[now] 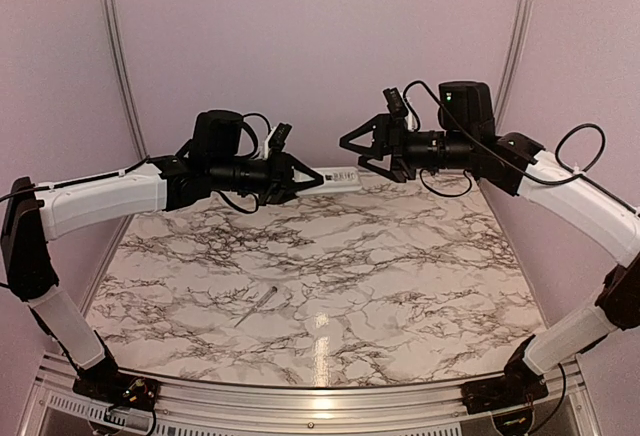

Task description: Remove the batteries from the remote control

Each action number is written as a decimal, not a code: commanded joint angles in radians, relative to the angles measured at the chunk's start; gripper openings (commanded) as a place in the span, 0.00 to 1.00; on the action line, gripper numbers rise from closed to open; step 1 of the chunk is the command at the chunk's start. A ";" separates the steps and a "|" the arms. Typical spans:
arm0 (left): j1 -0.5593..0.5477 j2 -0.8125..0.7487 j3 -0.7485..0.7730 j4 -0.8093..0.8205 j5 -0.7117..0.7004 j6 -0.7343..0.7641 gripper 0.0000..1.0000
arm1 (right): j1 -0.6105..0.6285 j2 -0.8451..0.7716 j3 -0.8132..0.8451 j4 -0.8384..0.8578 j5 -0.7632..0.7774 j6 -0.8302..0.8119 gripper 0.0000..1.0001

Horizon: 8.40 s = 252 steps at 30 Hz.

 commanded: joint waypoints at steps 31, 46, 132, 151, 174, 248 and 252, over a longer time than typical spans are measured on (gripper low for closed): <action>-0.004 -0.049 0.009 0.125 0.047 -0.033 0.00 | 0.012 0.054 0.012 -0.031 0.060 -0.046 0.83; -0.021 -0.043 0.033 0.122 0.034 0.001 0.00 | 0.012 0.073 0.027 -0.080 0.093 -0.047 0.82; -0.039 -0.131 0.012 0.327 0.292 0.084 0.00 | -0.038 0.010 -0.179 0.215 -0.277 0.084 0.83; -0.039 -0.143 0.009 0.169 0.161 0.158 0.00 | -0.056 -0.051 -0.157 0.228 -0.352 0.075 0.83; -0.041 -0.131 -0.010 0.087 0.006 0.105 0.00 | -0.054 -0.087 -0.062 0.085 -0.064 -0.056 0.82; -0.066 -0.100 -0.005 0.187 0.064 0.080 0.00 | 0.003 0.053 -0.053 0.093 -0.073 -0.070 0.81; -0.067 -0.101 -0.007 0.208 0.094 0.080 0.00 | 0.003 0.050 -0.079 0.146 -0.107 -0.051 0.81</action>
